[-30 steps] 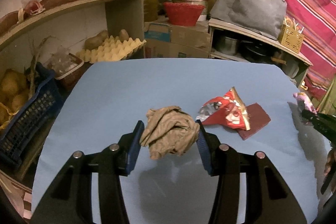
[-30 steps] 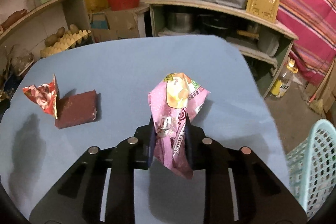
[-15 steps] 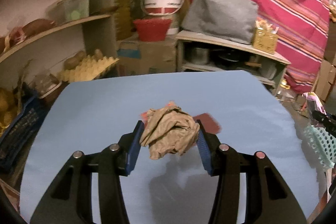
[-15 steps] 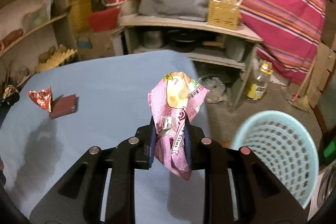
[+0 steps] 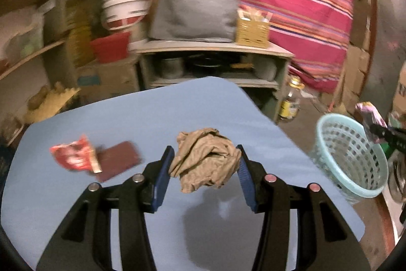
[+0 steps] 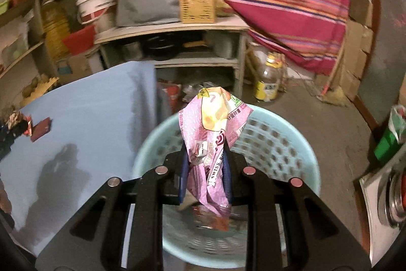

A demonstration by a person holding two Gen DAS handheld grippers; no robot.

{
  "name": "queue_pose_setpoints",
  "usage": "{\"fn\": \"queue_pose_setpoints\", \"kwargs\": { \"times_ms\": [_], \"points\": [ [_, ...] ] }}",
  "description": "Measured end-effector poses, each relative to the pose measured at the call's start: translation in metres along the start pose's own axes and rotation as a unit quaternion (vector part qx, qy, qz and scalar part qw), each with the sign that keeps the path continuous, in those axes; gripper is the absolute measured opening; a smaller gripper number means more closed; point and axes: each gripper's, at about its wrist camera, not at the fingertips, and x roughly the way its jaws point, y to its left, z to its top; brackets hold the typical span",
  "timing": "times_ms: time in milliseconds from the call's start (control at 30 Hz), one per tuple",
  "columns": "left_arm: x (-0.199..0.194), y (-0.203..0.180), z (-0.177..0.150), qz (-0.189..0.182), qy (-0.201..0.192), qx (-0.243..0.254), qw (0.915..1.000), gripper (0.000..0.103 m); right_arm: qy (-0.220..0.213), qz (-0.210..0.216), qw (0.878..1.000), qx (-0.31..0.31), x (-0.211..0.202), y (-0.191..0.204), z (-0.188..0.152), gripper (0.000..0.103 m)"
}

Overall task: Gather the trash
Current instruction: 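Carry the paper ball and pink wrapper over the basket with both grippers, then open the right gripper to drop the pink wrapper while the left drops the paper ball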

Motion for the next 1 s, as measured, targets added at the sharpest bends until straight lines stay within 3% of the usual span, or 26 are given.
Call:
{"fn": "queue_pose_setpoints", "kwargs": {
  "times_ms": [133, 300, 700, 767, 867, 1000],
  "points": [
    [0.014, -0.049, 0.002, -0.025, 0.003, 0.022, 0.9994, 0.049, 0.019, -0.02, 1.0, 0.001, 0.012, -0.025, -0.006, 0.023],
    [0.028, -0.095, 0.012, -0.06, 0.003, 0.029, 0.9978, 0.049, 0.037, -0.014, 0.999, 0.014, 0.027, -0.036, -0.009, 0.028],
    [0.042, -0.152, 0.026, -0.088, 0.005, 0.041, 0.9953, 0.049, 0.039, -0.01, 0.998, 0.048, 0.029, -0.058, -0.012, 0.073],
    [0.046, -0.156, 0.026, -0.092, 0.01, 0.038, 0.9949, 0.049, 0.027, -0.02, 0.998, 0.059, 0.023, -0.067, -0.013, 0.088],
    [0.056, -0.165, 0.024, -0.1, 0.016, 0.037, 0.9941, 0.049, 0.005, -0.027, 0.996, 0.09, 0.012, -0.082, -0.012, 0.096],
    [0.066, -0.182, 0.019, -0.113, 0.027, 0.038, 0.9925, 0.049, -0.022, -0.026, 0.992, 0.124, -0.005, -0.097, -0.01, 0.098]
  ]
}}
